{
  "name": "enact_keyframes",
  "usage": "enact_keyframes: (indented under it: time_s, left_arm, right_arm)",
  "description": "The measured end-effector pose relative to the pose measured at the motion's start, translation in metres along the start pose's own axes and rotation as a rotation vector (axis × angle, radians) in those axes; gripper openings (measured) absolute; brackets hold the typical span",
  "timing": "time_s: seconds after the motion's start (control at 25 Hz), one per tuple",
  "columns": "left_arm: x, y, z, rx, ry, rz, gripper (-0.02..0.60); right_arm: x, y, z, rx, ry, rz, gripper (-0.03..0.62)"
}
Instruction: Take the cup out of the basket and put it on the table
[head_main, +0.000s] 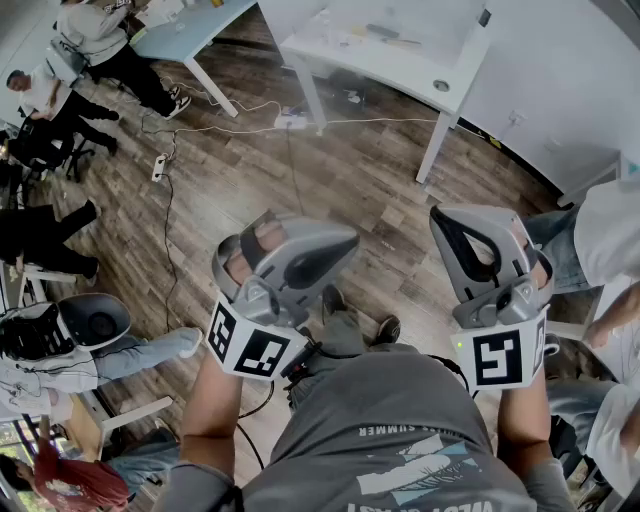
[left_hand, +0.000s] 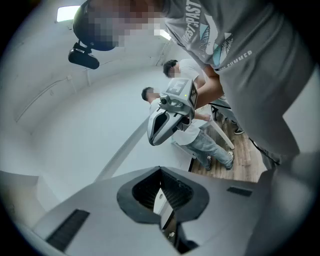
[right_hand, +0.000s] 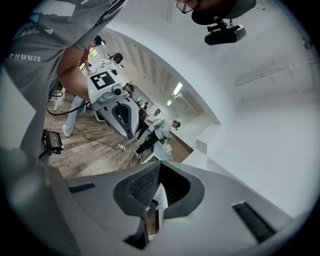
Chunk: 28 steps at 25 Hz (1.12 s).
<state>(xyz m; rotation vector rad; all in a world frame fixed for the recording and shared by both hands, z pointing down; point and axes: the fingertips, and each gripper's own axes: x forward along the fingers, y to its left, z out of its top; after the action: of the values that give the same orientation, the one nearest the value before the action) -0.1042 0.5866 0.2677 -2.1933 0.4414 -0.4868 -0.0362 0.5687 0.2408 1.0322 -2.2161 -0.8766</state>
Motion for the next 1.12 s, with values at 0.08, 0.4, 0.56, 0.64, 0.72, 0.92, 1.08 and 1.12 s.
enact_keyframes:
  time_s: [0.08, 0.4, 0.56, 0.64, 0.72, 0.92, 1.08, 1.12]
  left_arm:
    - [0.001, -0.001, 0.004, -0.006, 0.001, 0.003, 0.009]
    - [0.014, -0.003, 0.010, -0.017, 0.002, -0.009, 0.009]
    - [0.022, -0.002, 0.010, -0.018, 0.004, -0.017, 0.009]
    - [0.027, -0.001, 0.009, -0.020, 0.006, -0.022, 0.009]
    - [0.028, -0.003, 0.008, -0.020, 0.006, -0.025, 0.009]
    - [0.029, 0.002, 0.000, -0.022, 0.004, -0.029, 0.009]
    - [0.027, 0.016, -0.014, -0.006, -0.015, -0.035, 0.009]
    - [0.027, 0.020, -0.019, -0.001, -0.020, -0.036, 0.009]
  right_arm:
    - [-0.004, -0.001, -0.001, 0.003, 0.000, -0.001, 0.011]
    - [-0.011, -0.009, -0.011, 0.023, 0.002, 0.000, 0.011]
    - [-0.011, -0.015, -0.018, 0.039, 0.002, -0.006, 0.011]
    - [-0.010, -0.019, -0.022, 0.051, -0.001, -0.004, 0.011]
    - [-0.011, -0.018, -0.024, 0.071, -0.010, 0.000, 0.011]
    - [-0.003, -0.024, -0.025, 0.121, -0.031, -0.018, 0.011]
    - [0.011, -0.031, -0.021, 0.105, -0.034, -0.057, 0.011]
    - [0.014, -0.033, -0.019, 0.099, -0.036, -0.067, 0.011]
